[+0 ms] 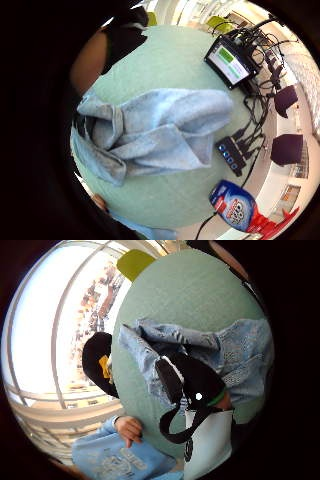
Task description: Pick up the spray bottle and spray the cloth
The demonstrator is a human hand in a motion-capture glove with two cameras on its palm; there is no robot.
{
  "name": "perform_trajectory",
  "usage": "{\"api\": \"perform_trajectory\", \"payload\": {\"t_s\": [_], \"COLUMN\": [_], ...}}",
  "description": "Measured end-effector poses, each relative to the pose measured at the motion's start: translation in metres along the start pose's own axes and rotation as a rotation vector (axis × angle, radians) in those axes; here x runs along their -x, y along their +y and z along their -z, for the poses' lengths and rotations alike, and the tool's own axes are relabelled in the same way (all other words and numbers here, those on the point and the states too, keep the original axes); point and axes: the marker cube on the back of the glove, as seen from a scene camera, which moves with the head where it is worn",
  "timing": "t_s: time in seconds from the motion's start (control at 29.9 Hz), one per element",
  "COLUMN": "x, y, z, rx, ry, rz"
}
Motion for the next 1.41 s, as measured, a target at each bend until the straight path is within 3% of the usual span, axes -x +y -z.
{"api": "perform_trajectory", "payload": {"t_s": [0.5, 0.84, 1.07, 1.41], "x": [-0.022, -0.07, -0.12, -0.175], "y": [0.18, 0.262, 0.273, 0.252], "z": [0.012, 0.019, 0.019, 0.003], "rx": [-0.162, -0.279, -0.551, -0.604], "ry": [-0.106, -0.354, -0.581, -0.888], "rz": [0.109, -0.022, -0.151, -0.28]}}
